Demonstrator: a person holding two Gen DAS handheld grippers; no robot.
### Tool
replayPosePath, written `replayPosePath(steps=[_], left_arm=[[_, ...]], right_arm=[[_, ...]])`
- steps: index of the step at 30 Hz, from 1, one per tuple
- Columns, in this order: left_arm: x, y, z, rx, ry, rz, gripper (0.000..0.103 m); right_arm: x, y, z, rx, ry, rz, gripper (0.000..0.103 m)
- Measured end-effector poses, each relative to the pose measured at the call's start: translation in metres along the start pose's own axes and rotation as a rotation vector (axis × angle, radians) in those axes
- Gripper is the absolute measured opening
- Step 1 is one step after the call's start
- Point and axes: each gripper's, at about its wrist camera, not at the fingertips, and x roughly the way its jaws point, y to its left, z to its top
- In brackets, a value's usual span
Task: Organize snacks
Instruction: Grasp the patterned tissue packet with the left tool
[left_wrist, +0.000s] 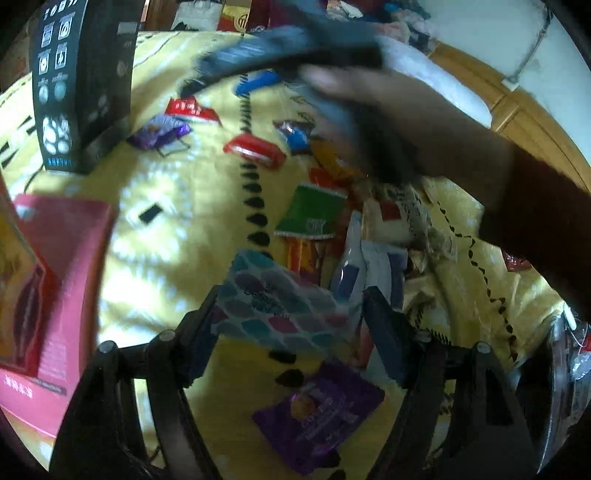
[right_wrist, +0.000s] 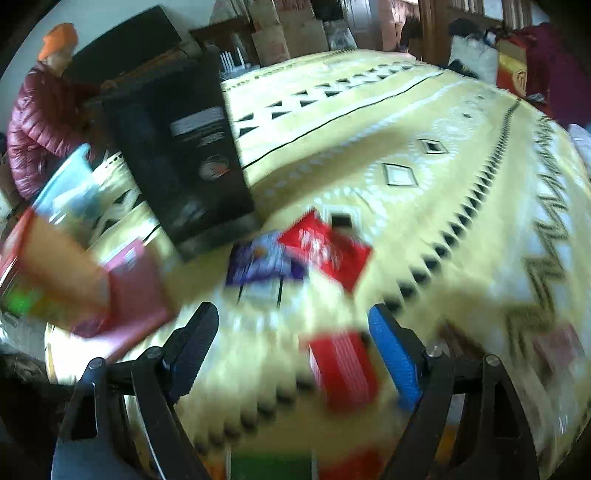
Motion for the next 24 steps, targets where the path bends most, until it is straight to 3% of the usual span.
replayPosePath(steps=[2, 6, 9, 12, 15, 17, 19, 22, 24], left_arm=[[-0.001, 0.000, -0.004, 0.007, 0.005, 0.006, 0.076], [-0.004, -0.004, -0.008, 0.048, 0.013, 0.017, 0.077], [-0.012, 0.001, -0.011, 0.033, 0.023, 0.012, 0.077], [-0.025, 0.011, -0.015, -0.001, 0.003, 0.012, 0.078], [-0.039, 0.015, -0.025, -0.011, -0.010, 0.010, 0.079], [-0.047, 0.014, -0.036, -0.003, -0.009, 0.016, 0.080], [-0.052, 0.014, -0.044, -0.012, -0.019, 0.013, 0.080], [-0.058, 0.013, -0.054, -0.023, -0.027, 0.017, 0.081], [-0.056, 0.012, -0.059, -0.033, -0.014, 0.006, 0.081]], right_arm=[[0.027, -0.008, 0.018, 0.054, 0.012, -0.018, 0.084], [0.082, -0.015, 0.039, 0.120, 0.076, 0.026, 0.072], [0.089, 0.001, 0.031, 0.061, 0.114, 0.010, 0.073], [0.067, 0.036, -0.006, -0.045, 0.240, 0.094, 0.072], [0.039, 0.065, -0.057, -0.140, 0.345, 0.118, 0.073], [0.006, 0.070, -0.083, -0.082, 0.359, 0.174, 0.072], [-0.037, 0.067, -0.094, 0.009, 0.252, 0.178, 0.069], [-0.130, 0.063, -0.121, 0.155, -0.030, 0.100, 0.073], [-0.165, 0.061, -0.143, 0.214, -0.121, 0.048, 0.077]])
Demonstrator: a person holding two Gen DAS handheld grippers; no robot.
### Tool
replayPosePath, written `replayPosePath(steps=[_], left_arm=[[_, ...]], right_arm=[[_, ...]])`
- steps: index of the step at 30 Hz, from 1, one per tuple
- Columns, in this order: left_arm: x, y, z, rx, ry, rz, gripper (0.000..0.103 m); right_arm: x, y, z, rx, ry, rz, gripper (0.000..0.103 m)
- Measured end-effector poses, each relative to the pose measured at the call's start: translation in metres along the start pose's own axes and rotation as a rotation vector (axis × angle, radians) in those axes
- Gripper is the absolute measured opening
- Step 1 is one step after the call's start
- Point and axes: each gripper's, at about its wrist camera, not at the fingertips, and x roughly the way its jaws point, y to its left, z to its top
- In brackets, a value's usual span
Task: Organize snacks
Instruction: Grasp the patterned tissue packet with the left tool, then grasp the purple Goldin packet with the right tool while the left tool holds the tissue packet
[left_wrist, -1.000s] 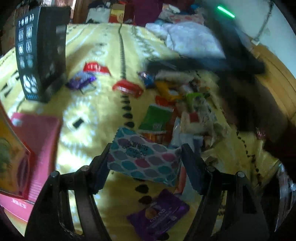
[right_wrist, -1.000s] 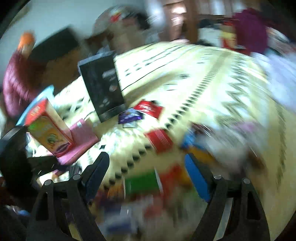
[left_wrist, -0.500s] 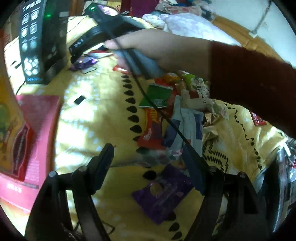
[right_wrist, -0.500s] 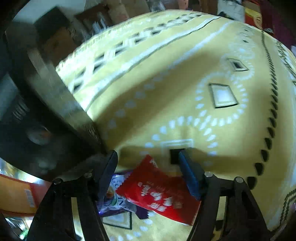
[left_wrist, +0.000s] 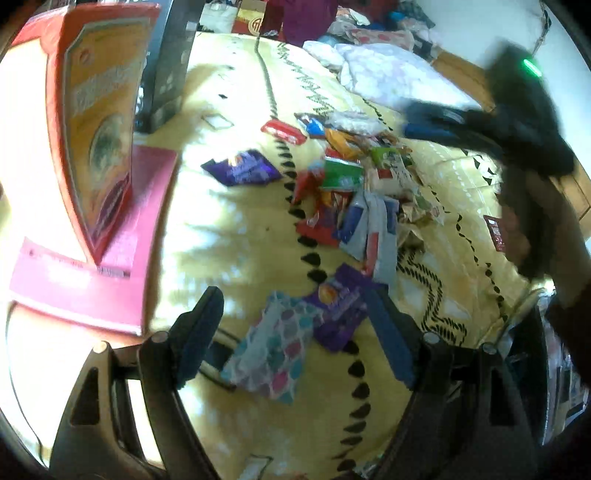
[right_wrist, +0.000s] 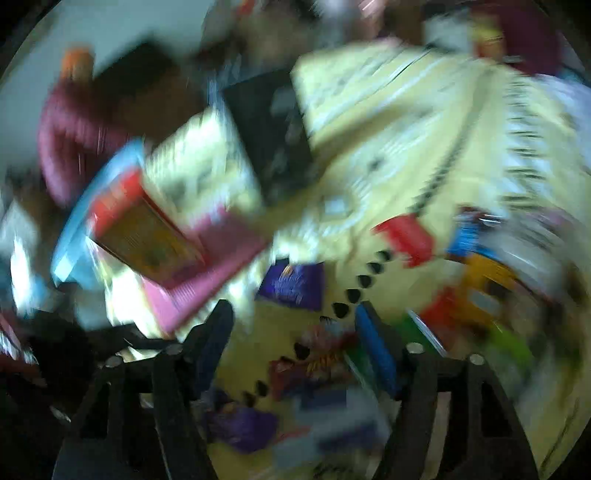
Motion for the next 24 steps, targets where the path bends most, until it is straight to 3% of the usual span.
replayPosePath(steps=[2, 5, 11, 13, 14, 15, 16, 17, 21, 24], left_arm=[[0.002, -0.002, -0.003, 0.017, 0.005, 0.009, 0.081], [0.003, -0.001, -0.011, 0.050, 0.041, 0.017, 0.081], [0.019, 0.002, -0.017, 0.070, 0.087, 0.009, 0.080], [0.029, 0.006, -0.019, 0.062, 0.096, 0.022, 0.078], [0.029, 0.006, -0.019, 0.069, 0.085, 0.047, 0.067], [0.027, 0.004, -0.019, 0.072, 0.073, 0.072, 0.042], [0.024, 0.007, -0.019, 0.059, 0.067, 0.092, 0.041], [0.022, 0.010, -0.019, 0.036, 0.062, 0.087, 0.033], [0.007, 0.021, -0.020, 0.016, 0.015, 0.126, 0.032], [0.009, 0.025, -0.024, 0.055, 0.002, 0.199, 0.036]], right_arm=[[-0.030, -0.006, -0.037, 0.051, -0.030, -0.080, 0.077], [-0.040, -0.007, -0.078, 0.158, -0.011, -0.105, 0.077], [-0.057, -0.005, -0.145, 0.303, 0.010, -0.050, 0.077], [-0.058, -0.007, -0.157, 0.329, 0.011, -0.039, 0.077], [-0.058, -0.006, -0.160, 0.331, 0.010, -0.036, 0.077], [-0.060, -0.004, -0.162, 0.329, 0.006, -0.036, 0.077], [-0.061, 0.000, -0.161, 0.323, 0.002, -0.036, 0.077], [-0.061, 0.001, -0.162, 0.318, 0.001, -0.037, 0.077], [-0.061, 0.007, -0.158, 0.289, 0.000, -0.052, 0.077], [-0.059, 0.010, -0.145, 0.251, -0.007, -0.046, 0.077]])
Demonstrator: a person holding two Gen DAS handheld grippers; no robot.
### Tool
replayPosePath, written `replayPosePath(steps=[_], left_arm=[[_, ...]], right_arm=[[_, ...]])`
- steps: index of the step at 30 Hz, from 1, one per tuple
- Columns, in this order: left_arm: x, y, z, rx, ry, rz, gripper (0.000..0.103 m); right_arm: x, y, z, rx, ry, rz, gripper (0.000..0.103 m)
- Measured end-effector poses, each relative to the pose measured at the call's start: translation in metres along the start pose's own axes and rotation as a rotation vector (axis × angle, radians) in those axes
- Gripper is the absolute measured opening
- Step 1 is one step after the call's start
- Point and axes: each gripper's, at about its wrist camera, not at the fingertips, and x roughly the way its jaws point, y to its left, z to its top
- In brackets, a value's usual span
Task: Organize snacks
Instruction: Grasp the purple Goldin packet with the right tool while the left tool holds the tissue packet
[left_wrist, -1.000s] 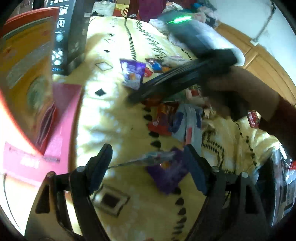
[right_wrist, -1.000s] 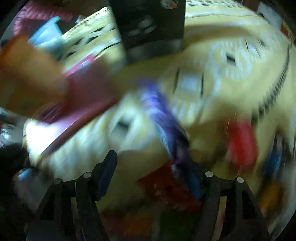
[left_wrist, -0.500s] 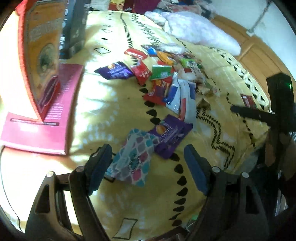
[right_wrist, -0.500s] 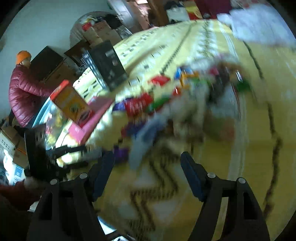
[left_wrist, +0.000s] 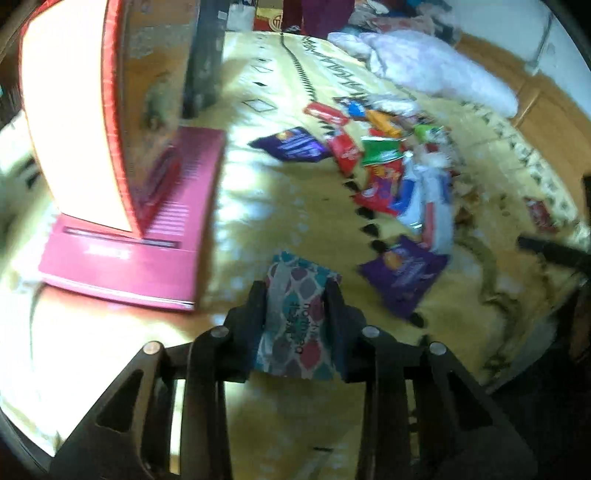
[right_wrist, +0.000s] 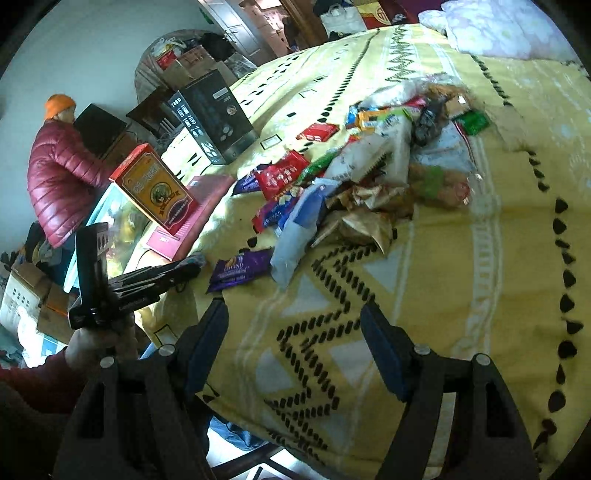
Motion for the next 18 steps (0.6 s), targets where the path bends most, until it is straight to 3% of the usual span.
replayPosePath(steps=[2, 4, 9, 13, 18], left_arm=[[0.006, 0.001, -0.004, 0.007, 0.019, -0.007, 0.037], [0.006, 0.001, -0.003, 0.007, 0.019, -0.022, 0.039], [0.011, 0.009, 0.000, -0.023, 0.034, -0.078, 0.043], [0.014, 0.008, 0.000, -0.014, 0.030, -0.098, 0.047], [0.016, 0.011, 0.003, -0.025, 0.045, -0.132, 0.049]], right_arm=[[0.007, 0.012, 0.014, -0.062, 0.003, 0.014, 0.077], [0.019, 0.031, 0.032, -0.201, 0.012, -0.001, 0.077], [0.093, 0.081, 0.088, -0.652, 0.135, -0.050, 0.077], [0.167, 0.090, 0.115, -0.857, 0.281, -0.099, 0.077], [0.221, 0.095, 0.143, -0.994, 0.400, -0.085, 0.077]])
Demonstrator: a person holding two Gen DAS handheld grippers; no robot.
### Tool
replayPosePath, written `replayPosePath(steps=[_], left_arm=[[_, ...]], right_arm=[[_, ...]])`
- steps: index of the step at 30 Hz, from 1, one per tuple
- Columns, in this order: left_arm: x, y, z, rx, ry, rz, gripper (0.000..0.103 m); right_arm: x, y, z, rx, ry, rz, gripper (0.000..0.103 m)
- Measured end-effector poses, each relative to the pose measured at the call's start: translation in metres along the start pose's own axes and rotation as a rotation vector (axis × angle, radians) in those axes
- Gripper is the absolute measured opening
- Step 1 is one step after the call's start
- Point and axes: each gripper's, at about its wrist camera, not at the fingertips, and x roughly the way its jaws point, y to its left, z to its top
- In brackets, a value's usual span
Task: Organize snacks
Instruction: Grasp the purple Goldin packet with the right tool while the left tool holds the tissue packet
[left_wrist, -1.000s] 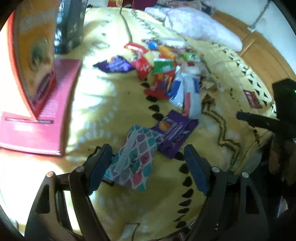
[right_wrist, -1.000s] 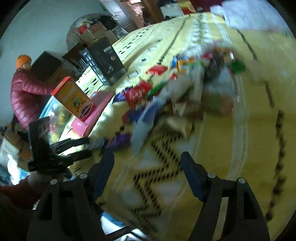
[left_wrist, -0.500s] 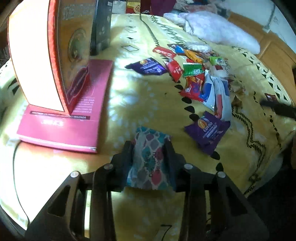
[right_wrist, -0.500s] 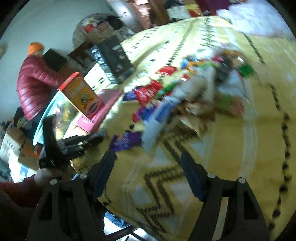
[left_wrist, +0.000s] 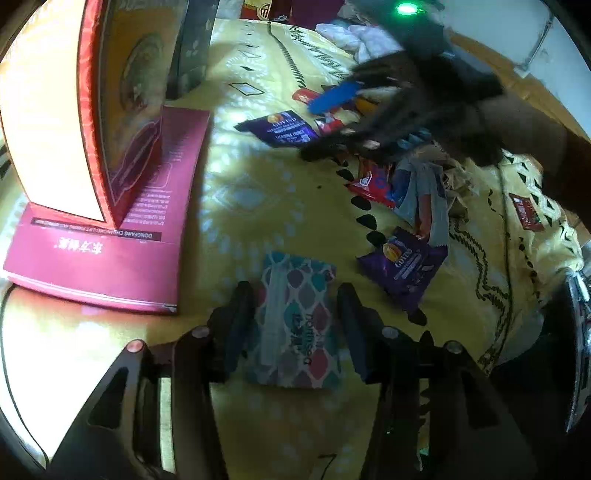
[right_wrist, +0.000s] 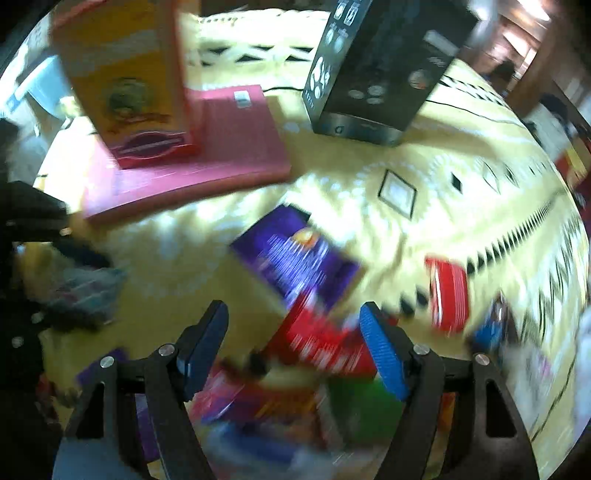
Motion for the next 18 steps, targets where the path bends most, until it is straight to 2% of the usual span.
replayPosePath(steps=[5, 7, 8, 9, 10, 12, 16, 18], left_arm=[[0.003, 0.003, 0.000, 0.008, -0.005, -0.029, 0.052], [0.005, 0.002, 0.000, 0.023, -0.011, -0.019, 0.052], [0.005, 0.001, -0.001, 0.027, -0.013, -0.014, 0.050], [0.005, 0.001, -0.001, 0.026, -0.016, -0.001, 0.045], [0.004, 0.001, -0.002, 0.020, -0.019, 0.017, 0.040], [0.000, 0.004, -0.003, -0.011, -0.028, 0.020, 0.036], [-0.010, 0.001, -0.002, -0.024, -0.056, 0.045, 0.035], [-0.016, -0.004, -0.001, -0.015, -0.072, 0.051, 0.034]], right_arm=[[0.032, -0.004, 0.021, -0.103, 0.079, 0.102, 0.077], [0.037, -0.010, 0.023, -0.078, 0.080, 0.133, 0.077], [0.036, -0.016, 0.021, -0.032, 0.065, 0.146, 0.071], [0.032, -0.024, 0.018, 0.026, 0.040, 0.151, 0.067], [0.028, -0.030, 0.014, 0.084, 0.014, 0.152, 0.057], [0.017, -0.037, 0.006, 0.179, -0.044, 0.147, 0.029], [-0.015, -0.042, -0.015, 0.344, -0.203, 0.136, 0.026], [-0.040, -0.041, -0.036, 0.458, -0.305, 0.142, 0.025]])
